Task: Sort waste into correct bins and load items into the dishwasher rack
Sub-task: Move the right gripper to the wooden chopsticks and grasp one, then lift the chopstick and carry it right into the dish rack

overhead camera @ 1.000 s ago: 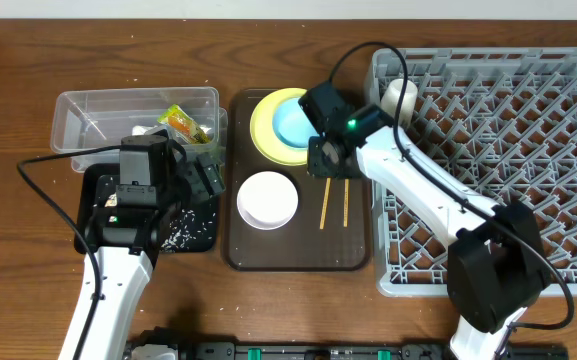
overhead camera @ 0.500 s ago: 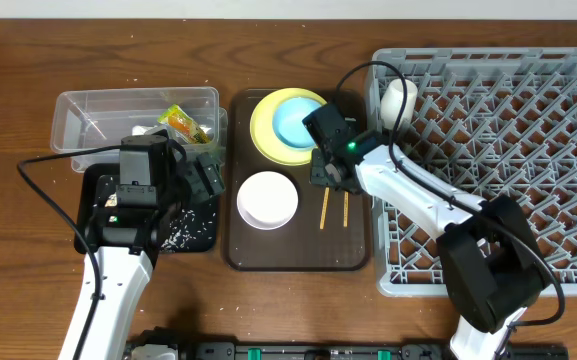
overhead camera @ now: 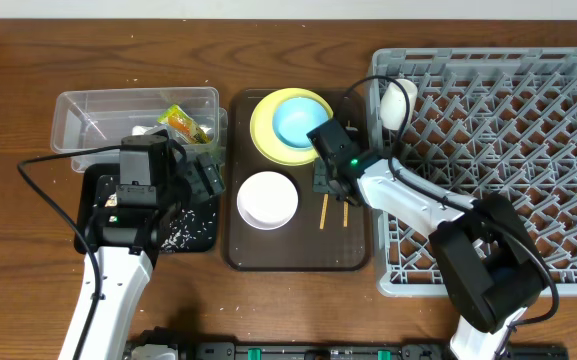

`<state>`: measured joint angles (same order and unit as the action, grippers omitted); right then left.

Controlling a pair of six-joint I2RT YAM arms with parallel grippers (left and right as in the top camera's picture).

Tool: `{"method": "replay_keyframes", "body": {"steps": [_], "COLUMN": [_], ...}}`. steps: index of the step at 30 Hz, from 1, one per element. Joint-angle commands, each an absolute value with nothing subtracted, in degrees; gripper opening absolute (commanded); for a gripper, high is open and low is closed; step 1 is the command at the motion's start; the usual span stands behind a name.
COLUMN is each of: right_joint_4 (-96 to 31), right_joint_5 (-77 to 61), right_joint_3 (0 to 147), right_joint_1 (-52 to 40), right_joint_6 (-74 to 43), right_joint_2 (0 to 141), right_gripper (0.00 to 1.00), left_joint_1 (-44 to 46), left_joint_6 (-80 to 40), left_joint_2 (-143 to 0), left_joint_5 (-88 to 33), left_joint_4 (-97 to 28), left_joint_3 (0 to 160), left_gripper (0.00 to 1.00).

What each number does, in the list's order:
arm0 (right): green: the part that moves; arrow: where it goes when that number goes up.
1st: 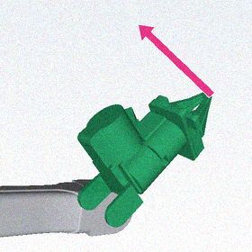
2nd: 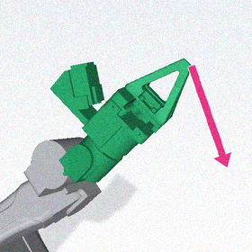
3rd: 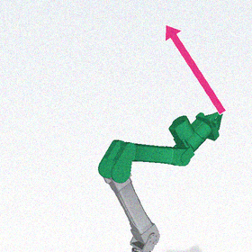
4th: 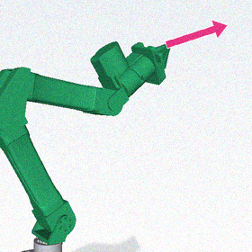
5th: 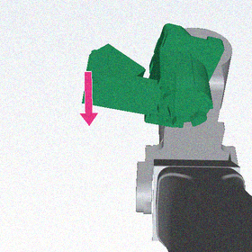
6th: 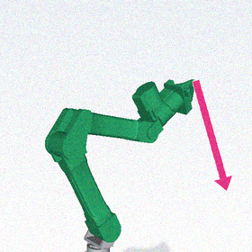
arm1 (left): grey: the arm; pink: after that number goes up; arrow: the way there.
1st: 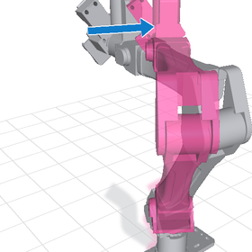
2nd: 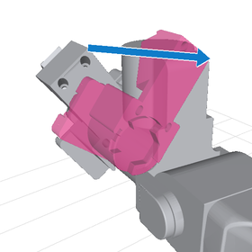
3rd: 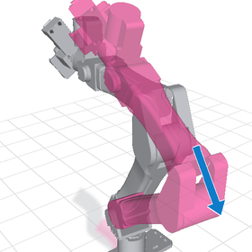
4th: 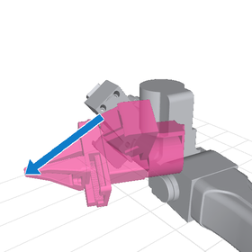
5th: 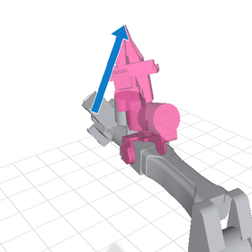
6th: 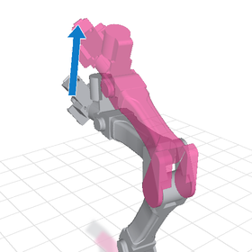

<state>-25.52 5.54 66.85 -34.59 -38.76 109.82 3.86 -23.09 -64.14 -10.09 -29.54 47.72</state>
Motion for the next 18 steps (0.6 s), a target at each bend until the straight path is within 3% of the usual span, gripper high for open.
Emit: {"method": "replay_keyframes", "body": {"steps": [1,18], "right_joint_4": [-24.8,-24.03], "right_joint_5": [8.38,9.67], "right_joint_3": [65.32,63.99], "right_joint_1": [-35.33,-35.7], "right_joint_6": [-40.27,-40.25], "right_joint_2": [109.86,109.91], "right_gripper": [0.2,0.18], "left_joint_1": [3.95,3.95], "left_joint_6": [-22.74,-22.74], "left_joint_2": [-64.42,-64.42], "left_joint_5": [-9.37,-9.34], "left_joint_4": [-29.41,-29.41], "left_joint_3": [49.19,49.19], "left_gripper": [0.92,0.92]}}
